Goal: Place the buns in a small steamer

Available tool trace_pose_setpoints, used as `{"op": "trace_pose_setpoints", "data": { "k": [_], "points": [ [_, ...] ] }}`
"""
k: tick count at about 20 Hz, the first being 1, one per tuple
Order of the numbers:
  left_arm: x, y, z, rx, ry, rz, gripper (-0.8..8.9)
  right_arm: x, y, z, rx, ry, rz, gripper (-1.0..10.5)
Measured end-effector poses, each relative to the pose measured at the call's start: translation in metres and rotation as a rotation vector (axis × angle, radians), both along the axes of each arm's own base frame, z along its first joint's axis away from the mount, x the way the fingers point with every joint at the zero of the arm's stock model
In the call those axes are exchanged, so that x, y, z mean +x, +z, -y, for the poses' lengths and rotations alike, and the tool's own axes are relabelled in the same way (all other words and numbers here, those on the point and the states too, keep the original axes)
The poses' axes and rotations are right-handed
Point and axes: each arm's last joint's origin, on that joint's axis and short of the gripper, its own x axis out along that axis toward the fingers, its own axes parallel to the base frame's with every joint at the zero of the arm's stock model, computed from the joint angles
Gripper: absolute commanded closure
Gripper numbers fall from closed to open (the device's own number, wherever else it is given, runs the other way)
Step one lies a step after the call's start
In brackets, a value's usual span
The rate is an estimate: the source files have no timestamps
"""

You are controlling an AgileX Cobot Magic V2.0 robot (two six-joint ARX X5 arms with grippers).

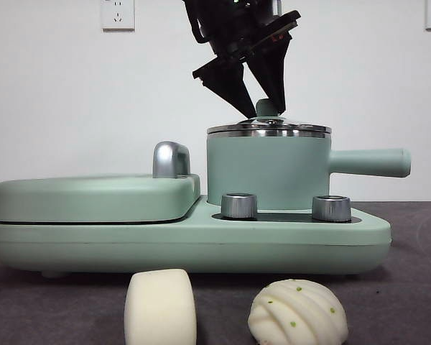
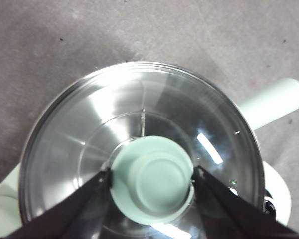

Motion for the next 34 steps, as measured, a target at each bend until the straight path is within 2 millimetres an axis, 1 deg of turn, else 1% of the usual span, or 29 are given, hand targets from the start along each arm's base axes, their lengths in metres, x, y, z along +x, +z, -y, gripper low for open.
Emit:
{"op": "trace_pose_setpoints", "data": {
  "k": [2, 3, 8, 12, 14, 17, 18, 20, 22, 25, 28, 31, 34],
  "points": [
    [-0.001, 0.0, 0.001, 0.014, -0.003, 0.015, 6.65, 0.0, 0.0, 0.0, 0.0, 0.0, 0.0, 4.6],
    [-0.001, 0.001, 0.002, 0.018, -0.012, 0.033, 6.89, 0.0, 0.0, 0.0, 0.0, 0.0, 0.0, 4.6],
    [-0.003, 0.002, 0.004, 0.016, -0.017, 0.039, 6.95, 0.0, 0.0, 0.0, 0.0, 0.0, 0.0, 4.6],
    [-0.004, 0.008, 0.003, 0.027, -0.017, 0.027, 6.95, 0.0, 0.0, 0.0, 0.0, 0.0, 0.0, 4.6],
    [-0.007, 0.018, 0.0, 0.026, -0.014, 0.035, 6.95, 0.0, 0.0, 0.0, 0.0, 0.0, 0.0, 4.6],
    [-0.013, 0.044, -0.007, 0.001, -0.006, 0.072, 6.95, 0.0, 0.0, 0.0, 0.005, -0.002, -0.007, 4.6],
    [-0.014, 0.048, -0.01, 0.008, 0.004, 0.08, 6.95, 0.0, 0.0, 0.0, 0.013, -0.005, -0.016, 4.6],
    [-0.014, 0.05, -0.019, 0.044, 0.03, 0.07, 6.95, 0.002, -0.001, 0.0, 0.032, -0.008, -0.051, 4.6],
    [-0.012, 0.055, -0.032, 0.056, 0.06, 0.062, 6.95, 0.009, -0.003, -0.001, 0.057, -0.005, -0.119, 4.6],
    [-0.009, 0.072, -0.056, 0.033, 0.111, 0.093, 6.95, 0.023, -0.007, -0.007, 0.083, 0.04, -0.23, 4.6],
    [-0.006, 0.087, -0.082, 0.011, 0.169, 0.124, 6.95, 0.039, -0.014, -0.02, 0.085, 0.101, -0.351, 4.6],
    [0.001, 0.095, -0.107, -0.002, 0.244, 0.136, 6.95, 0.059, -0.025, -0.043, 0.025, 0.132, -0.48, 4.6],
    [0.011, 0.096, -0.129, -0.003, 0.314, 0.129, 6.95, 0.073, -0.033, -0.078, -0.088, 0.177, -0.566, 4.6]
  ]
}}
